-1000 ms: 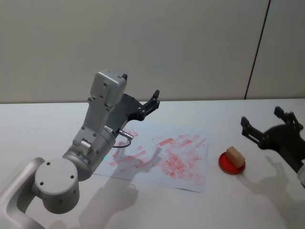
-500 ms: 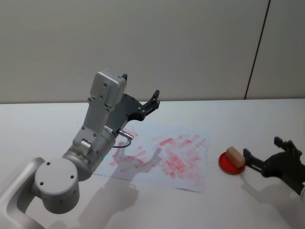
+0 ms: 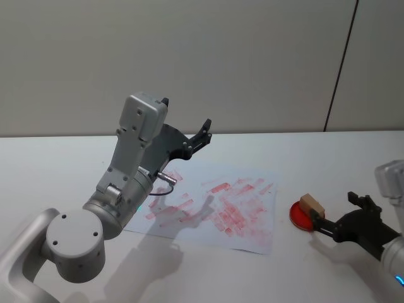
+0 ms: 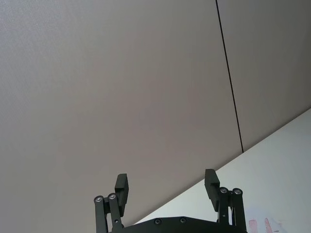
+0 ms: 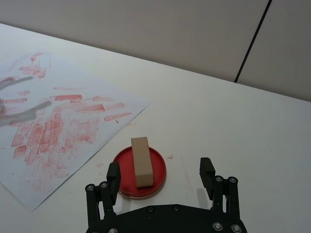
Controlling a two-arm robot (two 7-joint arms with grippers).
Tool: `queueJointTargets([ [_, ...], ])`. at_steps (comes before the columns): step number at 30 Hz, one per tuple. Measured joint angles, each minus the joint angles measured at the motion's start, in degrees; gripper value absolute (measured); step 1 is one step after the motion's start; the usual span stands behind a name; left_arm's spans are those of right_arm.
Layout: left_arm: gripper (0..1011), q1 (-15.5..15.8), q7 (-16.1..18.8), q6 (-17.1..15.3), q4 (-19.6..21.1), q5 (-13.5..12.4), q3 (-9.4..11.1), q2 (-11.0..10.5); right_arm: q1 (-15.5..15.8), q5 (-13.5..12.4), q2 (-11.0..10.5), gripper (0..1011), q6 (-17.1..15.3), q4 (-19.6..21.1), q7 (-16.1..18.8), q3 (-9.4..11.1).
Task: Use the one hand to pick up the stamp and affix it onto the A4 paper.
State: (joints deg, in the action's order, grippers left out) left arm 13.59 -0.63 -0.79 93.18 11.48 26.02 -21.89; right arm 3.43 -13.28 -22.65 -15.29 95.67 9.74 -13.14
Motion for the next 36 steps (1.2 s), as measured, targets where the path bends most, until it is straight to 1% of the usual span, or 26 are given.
queueJointTargets([
  [8,1001,0.00,0.00,0.00,0.00,0.00,0.00,0.00,-2.51,2.10,1.86,1001,0.78,-3.49,1.34,-0.93],
  [13,1001,0.00,0.00,0.00,0.00,0.00,0.00,0.00,-3.48,2.85,2.56,1001,1.15,-4.82,1.89,-1.27],
  [15,1001,0.00,0.00,0.00,0.00,0.00,0.00,0.00,-3.83,3.12,2.82,986,1.28,-5.34,2.08,-1.41],
  [18,1001,0.00,0.00,0.00,0.00,0.00,0.00,0.00,-4.22,3.42,3.09,910,1.42,-5.88,2.26,-1.54],
  [20,1002,0.00,0.00,0.00,0.00,0.00,0.00,0.00,-4.38,3.55,3.21,879,1.49,-6.11,2.34,-1.61],
  [21,1002,0.00,0.00,0.00,0.00,0.00,0.00,0.00,-4.45,3.61,3.26,831,1.52,-6.20,2.38,-1.64],
  [23,1001,0.00,0.00,0.00,0.00,0.00,0.00,0.00,-4.64,3.75,3.39,792,1.57,-6.47,2.47,-1.70],
  [24,1002,0.00,0.01,0.00,0.00,0.00,0.00,0.00,-4.74,3.86,3.48,739,1.60,-6.65,2.51,-1.73],
  [25,1001,0.00,0.01,0.00,0.00,0.00,0.00,0.00,-4.79,3.89,3.52,739,1.62,-6.71,2.53,-1.75],
  [26,1001,0.00,0.01,0.00,0.00,0.00,0.00,0.00,-4.85,3.92,3.55,705,1.63,-6.78,2.56,-1.78],
  [27,1002,0.00,0.01,0.00,0.00,0.00,0.00,0.00,-4.94,3.99,3.61,645,1.66,-6.90,2.60,-1.81],
  [30,1001,0.00,0.01,0.00,0.00,0.00,0.00,0.00,-5.06,4.09,3.71,589,1.71,-7.08,2.66,-1.85],
  [31,1001,0.00,0.01,0.00,0.00,0.00,0.00,0.00,-5.11,4.12,3.74,521,1.73,-7.17,2.69,-1.87],
  [33,1001,0.00,0.00,0.00,0.00,0.00,0.00,0.00,-5.17,4.17,3.78,485,1.75,-7.25,2.72,-1.89],
  [35,1001,0.00,0.00,0.00,0.00,0.00,0.00,0.00,-5.25,4.24,3.84,404,1.77,-7.36,2.75,-1.91],
  [36,1002,0.00,0.01,0.00,0.00,0.00,0.00,0.00,-5.26,4.26,3.86,389,1.78,-7.39,2.76,-1.92],
])
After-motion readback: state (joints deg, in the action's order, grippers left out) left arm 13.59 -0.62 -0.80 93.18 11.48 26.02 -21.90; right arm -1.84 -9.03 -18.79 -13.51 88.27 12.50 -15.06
